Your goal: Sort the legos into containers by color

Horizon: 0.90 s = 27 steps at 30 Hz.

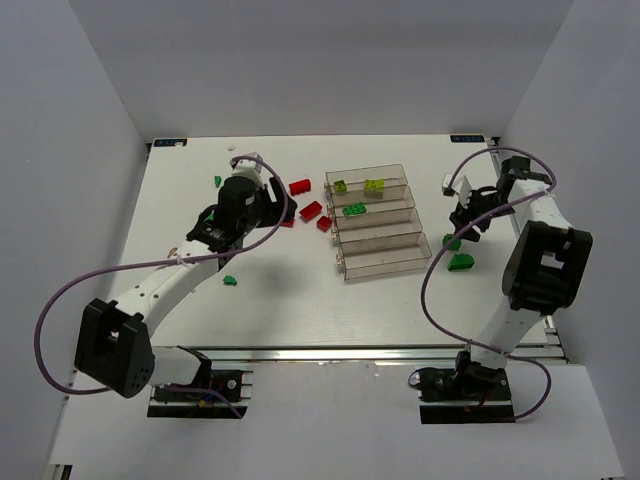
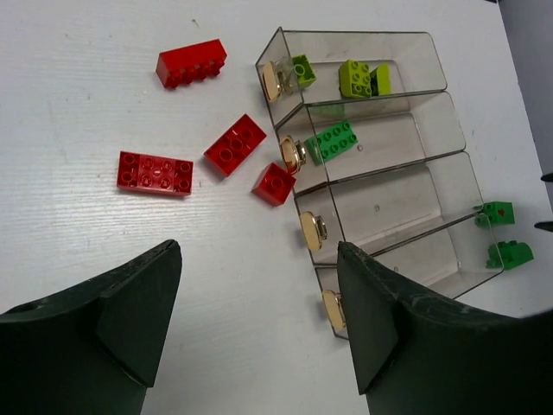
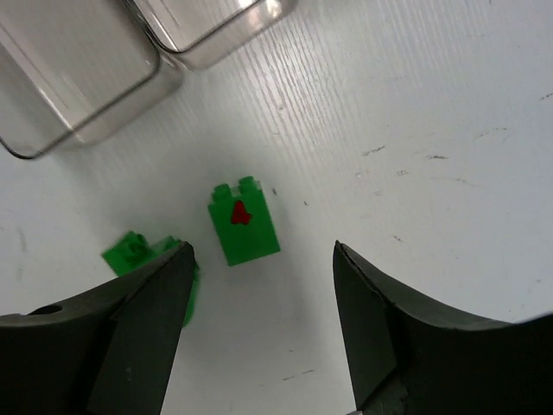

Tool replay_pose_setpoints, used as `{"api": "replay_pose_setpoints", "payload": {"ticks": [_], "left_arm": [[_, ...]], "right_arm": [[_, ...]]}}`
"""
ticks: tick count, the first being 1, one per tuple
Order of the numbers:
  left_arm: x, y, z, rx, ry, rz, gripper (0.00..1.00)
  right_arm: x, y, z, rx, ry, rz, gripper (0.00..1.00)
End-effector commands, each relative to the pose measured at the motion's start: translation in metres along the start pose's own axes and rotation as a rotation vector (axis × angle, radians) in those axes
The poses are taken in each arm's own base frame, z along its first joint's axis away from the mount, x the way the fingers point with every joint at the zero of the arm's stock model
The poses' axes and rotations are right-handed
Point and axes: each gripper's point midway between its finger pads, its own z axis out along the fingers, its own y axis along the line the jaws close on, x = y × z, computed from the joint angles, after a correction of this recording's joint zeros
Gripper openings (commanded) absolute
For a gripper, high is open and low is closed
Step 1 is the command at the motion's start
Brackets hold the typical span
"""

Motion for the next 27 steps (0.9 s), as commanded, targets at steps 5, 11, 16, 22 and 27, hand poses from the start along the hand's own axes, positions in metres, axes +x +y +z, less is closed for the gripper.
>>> {"api": "replay_pose_setpoints", "payload": {"ticks": [5,11,16,22,27], "left_arm": [[-0.019,0.001,-0.027,-0.009,-0.055,-0.013,0.83],[-0.014,0.003,-0.03,-0.009,-0.052,-0.04,0.84],[-0.012,0.003,-0.034,-0.005,-0.048,-0.048,0.84],[-0.013,0.0,-0.037,0.008,-0.052,-0.068,0.84],[-0.011,-0.004,-0.036,0.027,-0.05,-0.089,0.84]], "right_arm": [[0.019,-0.012,0.011,-0.17,0.026,-0.164,0.7],[0.019,-0.015,0.016,-0.204,0.008,-0.18,0.69],[0.032,-0.005,0.023,-0.235,0.034,-0.184,0.69],[0.04,0.008,0.03,-0.265,0.036,-0.173,0.68],[0.044,0.008,0.036,-0.261,0.039,-0.157,0.68]]}}
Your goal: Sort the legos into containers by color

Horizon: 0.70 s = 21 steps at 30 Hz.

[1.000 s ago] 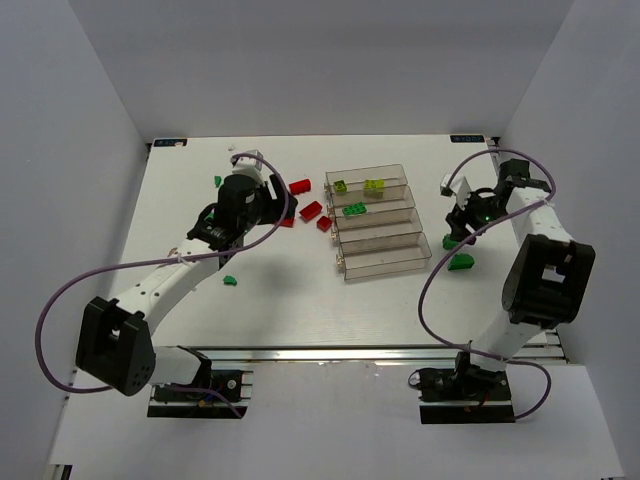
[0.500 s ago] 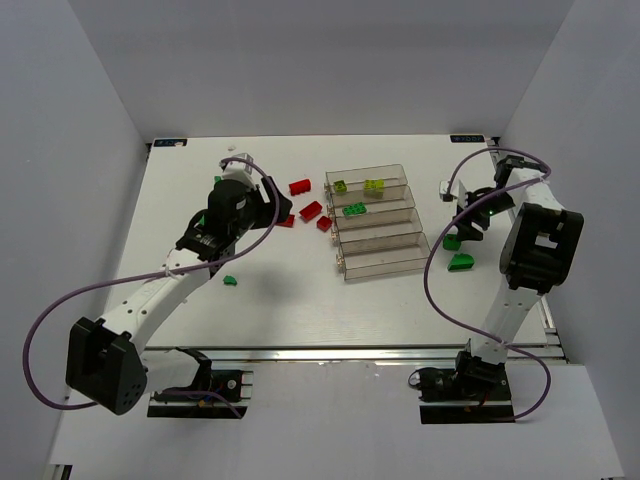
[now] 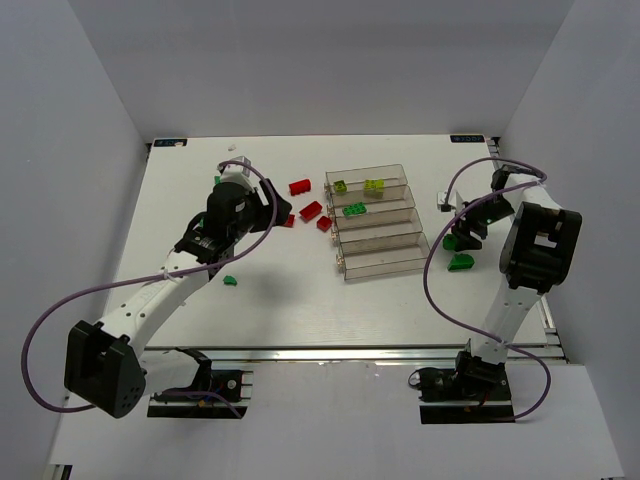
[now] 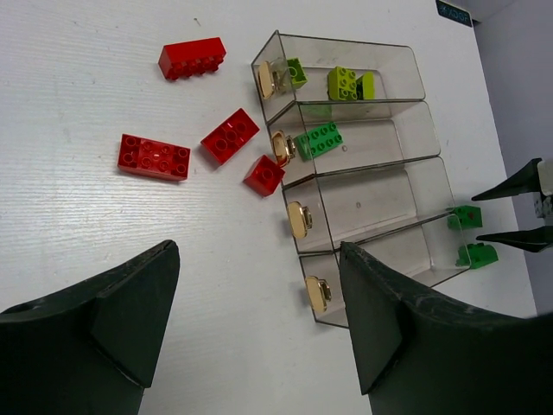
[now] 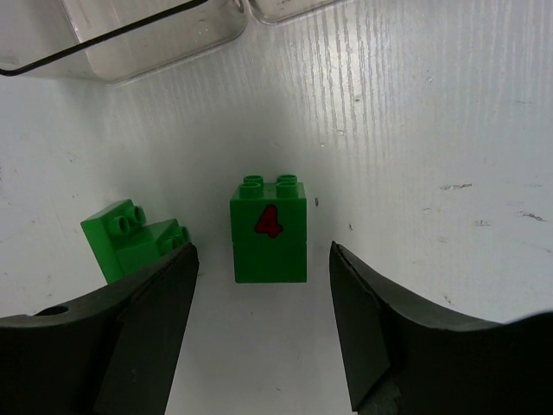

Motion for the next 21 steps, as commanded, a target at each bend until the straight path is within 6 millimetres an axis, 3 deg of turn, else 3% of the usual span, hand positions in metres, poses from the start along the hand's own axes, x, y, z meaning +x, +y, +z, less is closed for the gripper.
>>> {"api": "replay_pose_setpoints", "payload": {"ticks": [1,15,21], "left_arm": [[-0.007,-0.006,-0.008,0.031,-0.025,-0.025,0.84],[-0.007,-0.052,-0.005,0.259,-0.008,-0.189,0.85],[-0.003,-0.071,-0.001,0.344,0.045,-0.247,0.86]], "right_arm": [[0.004,0.001,0.006,-0.011,-0.001,0.003,0.68],[0.018,0.005,0.02,-0.028,0.018,0.018,0.59],[0.019,0.009,0.022,-0.036,0.019,0.029,0.46]]}}
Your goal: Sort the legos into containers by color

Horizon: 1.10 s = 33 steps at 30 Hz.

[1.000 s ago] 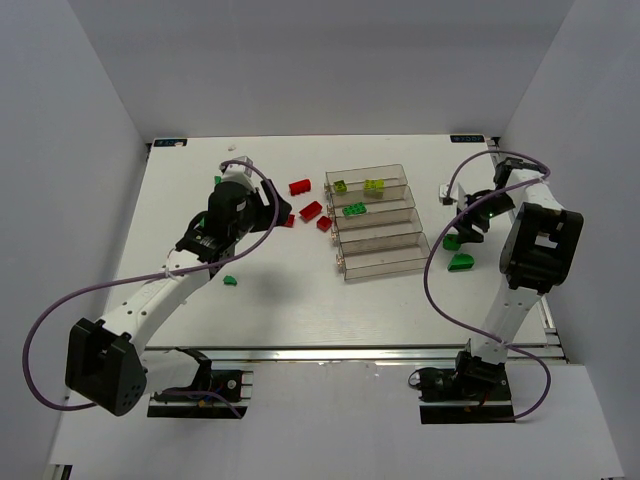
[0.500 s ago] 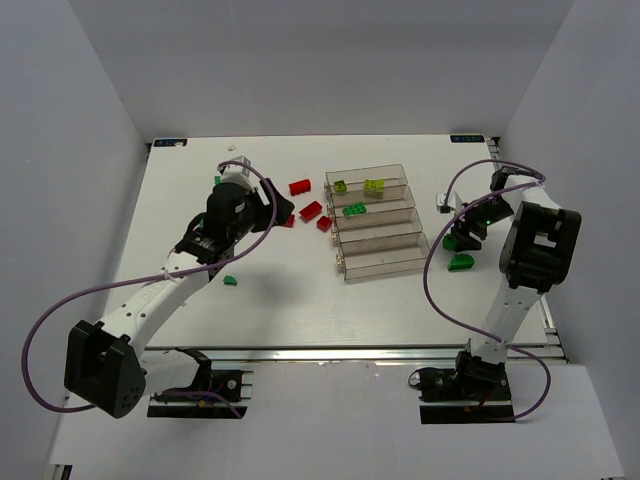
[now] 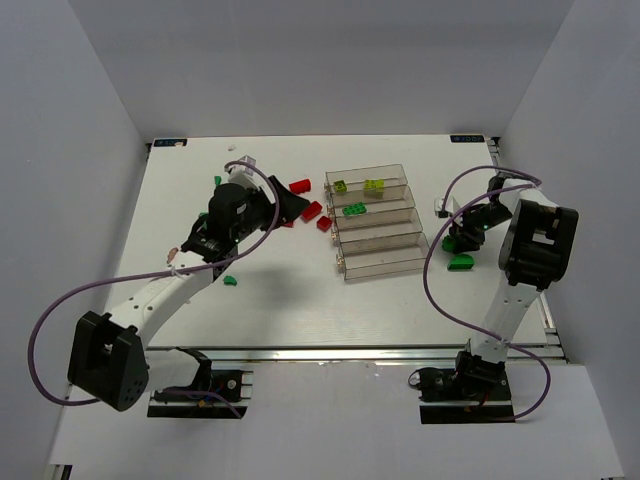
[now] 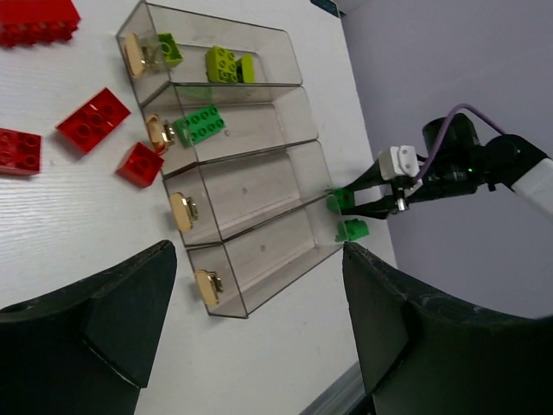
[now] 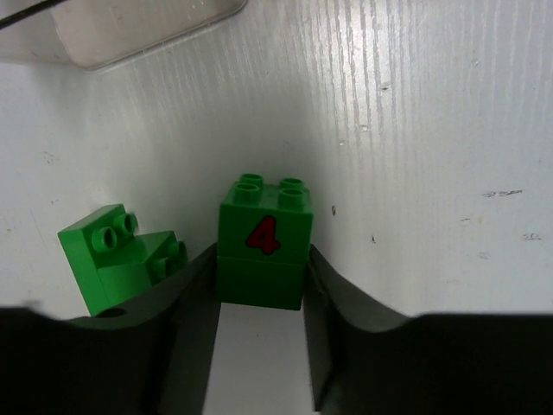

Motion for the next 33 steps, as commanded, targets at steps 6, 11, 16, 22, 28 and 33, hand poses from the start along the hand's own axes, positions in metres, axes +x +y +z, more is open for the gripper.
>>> {"api": "replay_pose_setpoints", "payload": {"ticks": [6,11,16,22,28,33], "left_arm": [[0.012,-0.039,0.011,0.201,0.109,-0.119,0.9],[0.024,-0.05,0.021,0.266,0.169,-0.156,0.91],[0.037,-0.067,0.031,0.344,0.231,-0.17,0.91],[0.044,-0.086,0.052,0.419,0.289,-0.173,0.91],[0.048,-0.102,0.064,0.473,0.327,-0.188,0.91],[0.06,-0.108,0.063,0.489,0.356,-0.188,0.9]], "right_arm": [[-0.012,0.007,-0.011,0.014,-0.037,0.031,0.16],[-0.069,-0.003,-0.056,0.139,-0.166,-0.001,0.06],[-0.149,0.011,-0.088,0.14,-0.384,0.071,0.0],[-0.25,0.066,-0.074,0.032,-0.567,0.042,0.0],[-0.313,0.106,-0.059,-0.008,-0.618,-0.05,0.0],[-0.331,0.117,-0.04,-0.042,-0.57,-0.089,0.0]]}}
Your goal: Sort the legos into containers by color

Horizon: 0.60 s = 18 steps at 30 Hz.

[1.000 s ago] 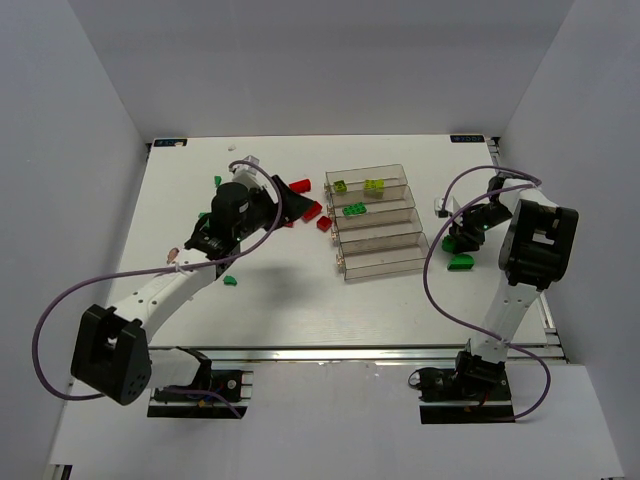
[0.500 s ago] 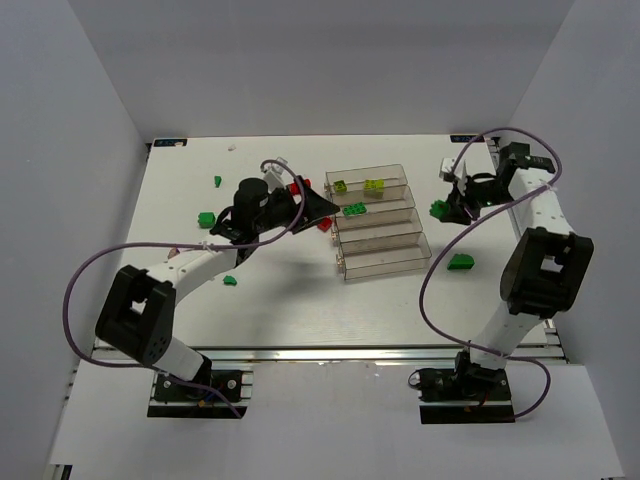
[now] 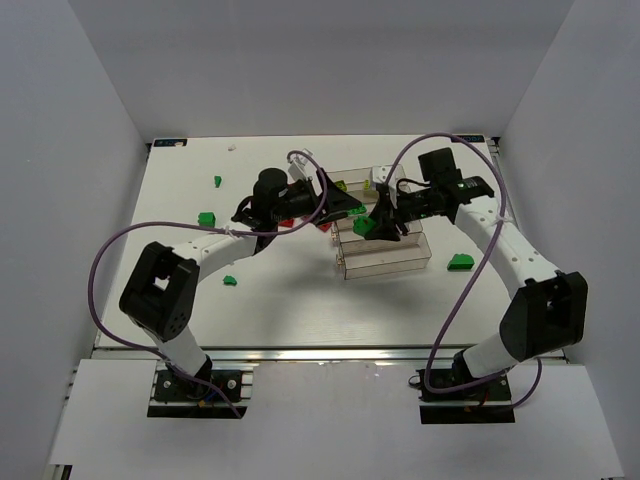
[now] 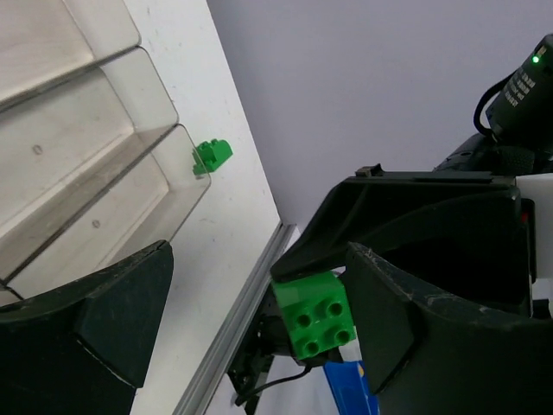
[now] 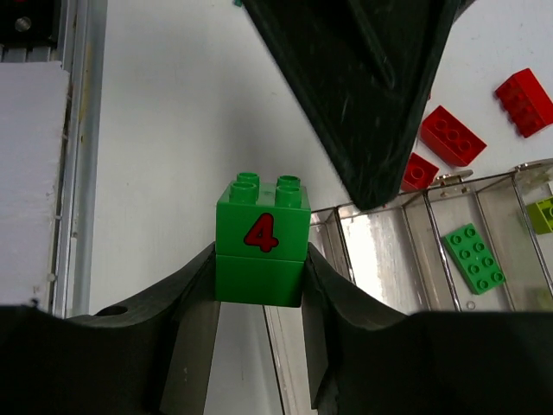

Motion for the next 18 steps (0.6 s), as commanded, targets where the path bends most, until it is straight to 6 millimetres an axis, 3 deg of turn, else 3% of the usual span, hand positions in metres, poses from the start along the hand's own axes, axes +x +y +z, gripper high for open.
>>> {"api": "replay_pose_setpoints", "payload": {"ticks": [1,7,12,18], "left_arm": [[0.002,-0.027,0.003,0.077,0.019,0.034,0.89],[0.012,-0.027,0.004,0.085,0.036,0.014,0.83],[0.015,-0.027,0.003,0.083,0.044,0.011,0.78],[0.022,-0.011,0.003,0.028,0.058,-0.01,0.71]], "right_arm": [[-0.014,-0.008,0.009,0.023,-0.012,-0.008,0.0],[-0.014,-0.013,0.024,0.035,0.025,-0.033,0.0],[-0.009,-0.024,0.024,0.079,0.048,-0.026,0.0],[-0.011,-0.034,0.02,0.136,0.062,-0.068,0.0]]}}
